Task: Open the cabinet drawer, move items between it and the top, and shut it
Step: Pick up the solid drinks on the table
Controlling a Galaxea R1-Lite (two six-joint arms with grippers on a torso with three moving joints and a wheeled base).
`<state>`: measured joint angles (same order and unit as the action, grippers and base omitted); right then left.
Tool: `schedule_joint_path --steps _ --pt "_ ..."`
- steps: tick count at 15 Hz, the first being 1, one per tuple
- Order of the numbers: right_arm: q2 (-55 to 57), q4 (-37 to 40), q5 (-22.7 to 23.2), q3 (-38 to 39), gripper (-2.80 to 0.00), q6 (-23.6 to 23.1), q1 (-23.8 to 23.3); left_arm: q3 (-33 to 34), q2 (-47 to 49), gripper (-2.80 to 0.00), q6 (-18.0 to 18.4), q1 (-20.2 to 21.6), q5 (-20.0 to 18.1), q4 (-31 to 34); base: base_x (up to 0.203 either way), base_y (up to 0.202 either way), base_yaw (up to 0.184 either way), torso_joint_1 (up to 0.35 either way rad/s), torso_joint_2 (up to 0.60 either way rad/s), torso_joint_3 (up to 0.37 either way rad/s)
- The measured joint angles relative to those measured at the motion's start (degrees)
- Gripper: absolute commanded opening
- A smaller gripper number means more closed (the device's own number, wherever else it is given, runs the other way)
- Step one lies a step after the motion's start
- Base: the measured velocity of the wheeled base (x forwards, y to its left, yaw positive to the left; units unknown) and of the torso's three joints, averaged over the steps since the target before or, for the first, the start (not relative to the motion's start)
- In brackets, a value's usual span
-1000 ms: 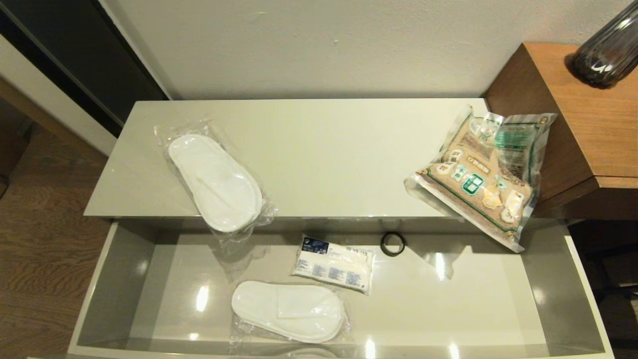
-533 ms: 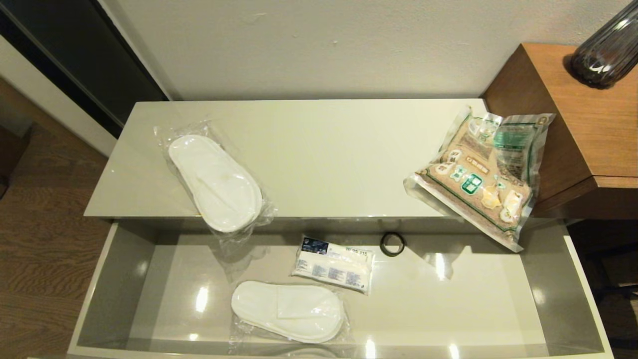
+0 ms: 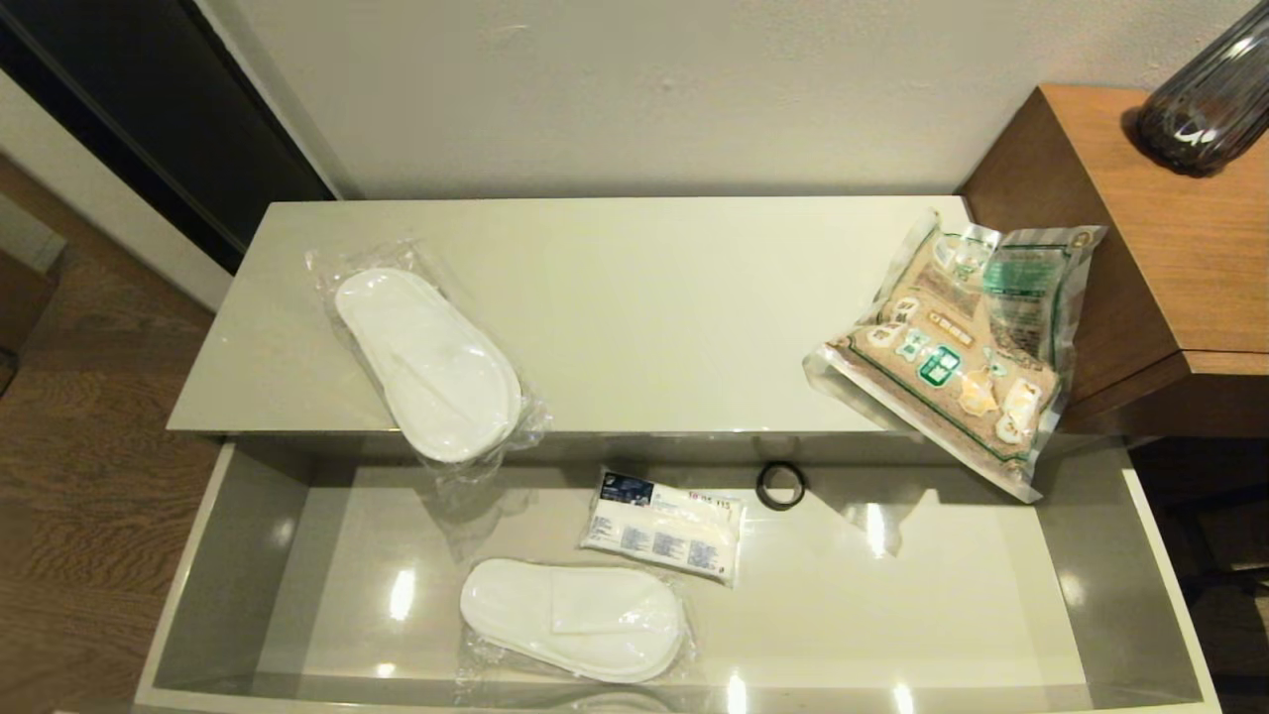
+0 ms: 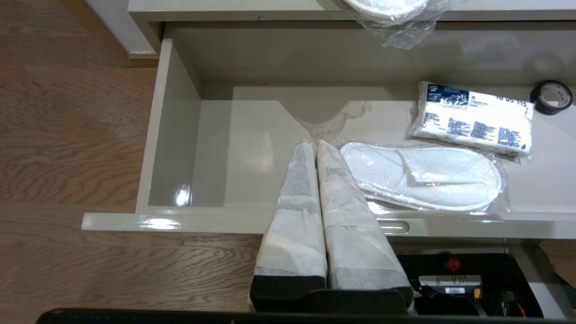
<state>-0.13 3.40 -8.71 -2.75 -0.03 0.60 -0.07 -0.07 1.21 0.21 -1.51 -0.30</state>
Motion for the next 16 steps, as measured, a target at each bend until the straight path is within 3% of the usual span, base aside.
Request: schedule_joint_path --steps 1,3,11,16 --pt "0.0 -4.0 3.6 1.3 -2.80 -0.7 0.0 0.0 0.0 -2.80 0.0 -0.1 0.0 0.0 0.000 0.000 0.000 0.000 0.00 0.000" --pt "0.0 -2.1 8.8 2.3 -2.80 -1.5 0.0 0.0 0.0 -2.80 0.0 0.0 0.0 0.0 0.000 0.000 0.000 0.000 0.00 0.000" --pt "0.0 -2.5 9.0 2.7 -2.80 -1.3 0.0 0.0 0.0 -2.80 0.0 0.0 0.0 0.0 0.000 0.000 0.000 0.000 0.00 0.000" --pt "0.0 -2.8 9.4 2.7 -2.80 -4.8 0.0 0.0 0.0 -2.80 0.0 0.0 0.0 0.0 0.000 0.000 0.000 0.000 0.00 0.000"
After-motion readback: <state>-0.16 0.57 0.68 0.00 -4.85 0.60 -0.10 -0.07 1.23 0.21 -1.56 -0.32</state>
